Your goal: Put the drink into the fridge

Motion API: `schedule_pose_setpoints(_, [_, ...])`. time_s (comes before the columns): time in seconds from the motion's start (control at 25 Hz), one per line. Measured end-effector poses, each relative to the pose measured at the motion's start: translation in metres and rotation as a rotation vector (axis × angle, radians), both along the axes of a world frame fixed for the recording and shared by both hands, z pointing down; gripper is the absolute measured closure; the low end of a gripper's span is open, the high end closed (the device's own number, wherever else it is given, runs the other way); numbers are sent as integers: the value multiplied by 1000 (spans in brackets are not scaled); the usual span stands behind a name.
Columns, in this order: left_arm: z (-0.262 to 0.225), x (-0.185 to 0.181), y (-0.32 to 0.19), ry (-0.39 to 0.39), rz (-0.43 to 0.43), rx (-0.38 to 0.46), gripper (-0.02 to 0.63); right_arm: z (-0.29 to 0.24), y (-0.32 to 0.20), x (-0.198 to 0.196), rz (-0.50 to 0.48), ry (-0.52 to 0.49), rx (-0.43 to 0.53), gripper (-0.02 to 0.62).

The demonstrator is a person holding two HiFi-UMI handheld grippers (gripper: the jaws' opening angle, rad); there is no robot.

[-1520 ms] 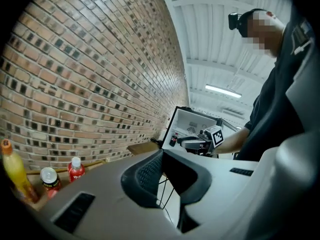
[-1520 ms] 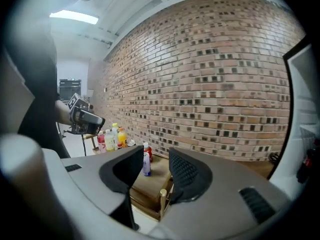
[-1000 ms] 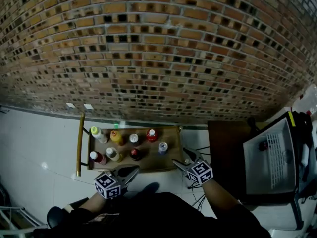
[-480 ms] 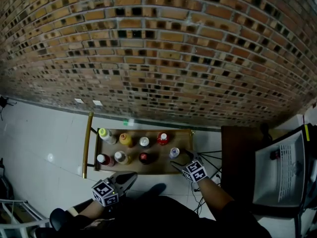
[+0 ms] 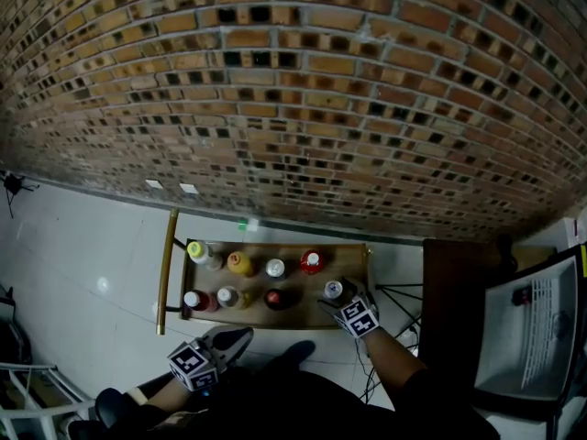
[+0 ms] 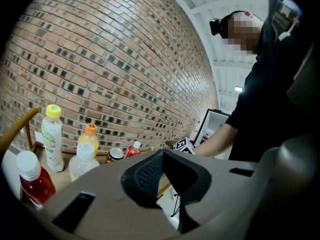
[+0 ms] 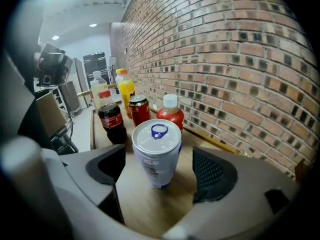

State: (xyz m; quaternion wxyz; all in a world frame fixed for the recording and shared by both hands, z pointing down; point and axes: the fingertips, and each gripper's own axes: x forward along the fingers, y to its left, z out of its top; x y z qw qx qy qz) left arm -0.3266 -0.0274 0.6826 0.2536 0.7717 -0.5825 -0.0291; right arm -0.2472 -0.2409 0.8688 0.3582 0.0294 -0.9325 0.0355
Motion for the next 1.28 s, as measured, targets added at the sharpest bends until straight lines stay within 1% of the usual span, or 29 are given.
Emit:
schedule_pose_setpoints(0.04, [2,0,1,4,-2,-4,612,2,1,-1,-5,6,2,186])
schedule_pose_setpoints(0.16, [4,-2,0,14,-7,-28,612,9,0,-7,-24,14,18,200])
schedule_pose_setpoints(0.28, [6,-4,-4,10,-2,-32,612,13,2,-13,-50,10,30,240])
schedule_pose_setpoints(0.32, [7,-4,-4,9,2,-29,612,12,3,-15,-56,5,31,258])
schedule_pose_setpoints(0.4, [7,-1,-6,10,12,-29,612,12,5,-16,-59,-4,31,350])
schedule_pose_setpoints(0.56, [3,5,-10,11,25,-42,612,7,4,-13,-60,-15,6,350])
schedule_pose_setpoints(0.68, [-1,7,-15,-3,39,-27,612,-8,5,-13,-50,-53,-11,350])
schedule_pose_setpoints(0.84, [-9,19,-22,-7,72,6,612,-35,6,-7,-41,-94,-5,350])
schedule_pose_setpoints(0.96, [-22,32,-31,-6,95,39,612,-56,4,5,-33,-105,5,350])
schedule_pose_setpoints(1.12, [-33,48,-34,-21,128,47,612,-81,9,25,-28,-115,23,350])
schedule_pose_setpoints(1.28, [-51,65,-46,-40,166,88,612,-109,4,50,27,-143,41,350])
